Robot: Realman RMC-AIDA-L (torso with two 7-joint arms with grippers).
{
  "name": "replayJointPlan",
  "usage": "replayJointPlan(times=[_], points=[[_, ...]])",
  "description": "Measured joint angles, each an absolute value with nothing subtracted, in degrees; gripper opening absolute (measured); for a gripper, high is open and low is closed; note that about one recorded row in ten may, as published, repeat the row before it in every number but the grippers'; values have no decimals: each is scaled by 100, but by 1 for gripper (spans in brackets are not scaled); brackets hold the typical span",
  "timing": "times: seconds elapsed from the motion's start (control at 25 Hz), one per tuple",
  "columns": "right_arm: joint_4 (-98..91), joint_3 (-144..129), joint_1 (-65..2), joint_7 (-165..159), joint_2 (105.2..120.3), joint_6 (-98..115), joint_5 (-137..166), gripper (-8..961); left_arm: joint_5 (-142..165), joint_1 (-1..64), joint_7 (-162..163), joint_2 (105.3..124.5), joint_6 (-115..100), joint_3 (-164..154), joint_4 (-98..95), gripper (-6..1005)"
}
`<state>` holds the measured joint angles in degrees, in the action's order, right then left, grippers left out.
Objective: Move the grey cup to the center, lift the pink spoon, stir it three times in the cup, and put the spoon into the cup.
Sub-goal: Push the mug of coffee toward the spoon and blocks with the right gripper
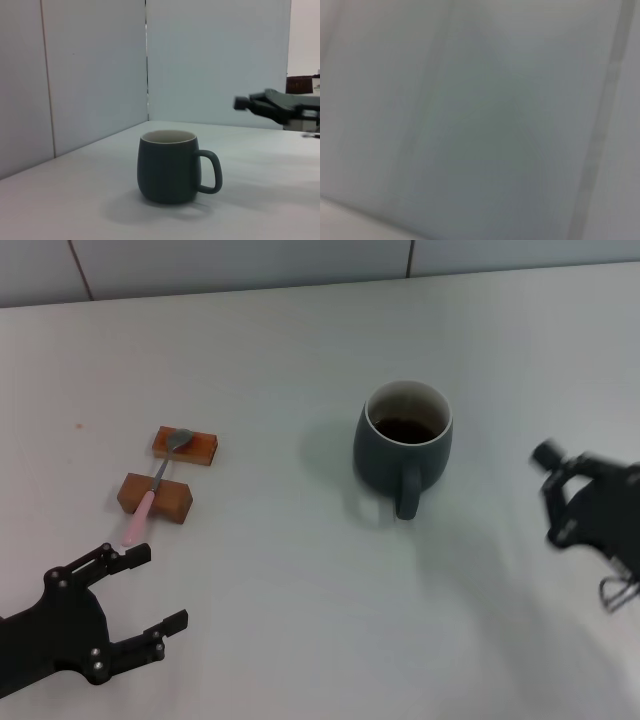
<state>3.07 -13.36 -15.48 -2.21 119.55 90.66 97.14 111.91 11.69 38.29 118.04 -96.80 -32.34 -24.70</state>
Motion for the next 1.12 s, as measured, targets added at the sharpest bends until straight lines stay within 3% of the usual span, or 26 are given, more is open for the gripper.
replayJointPlan(times=[0.24, 0.56, 1.12], points=[[473, -1336, -2078, 114, 11959, 8187, 8508, 6, 11148, 1169, 3764, 11816, -9691, -3234, -2469, 820], [291, -1499, -2899, 140, 11928, 6689, 9087, 7, 11029, 1180, 3758, 11831, -9712, -3234, -2466, 819], [476, -1511, -3425, 700, 11963, 6032, 9273, 6, 10844, 1221, 3727, 11836, -9707, -3234, -2461, 817]])
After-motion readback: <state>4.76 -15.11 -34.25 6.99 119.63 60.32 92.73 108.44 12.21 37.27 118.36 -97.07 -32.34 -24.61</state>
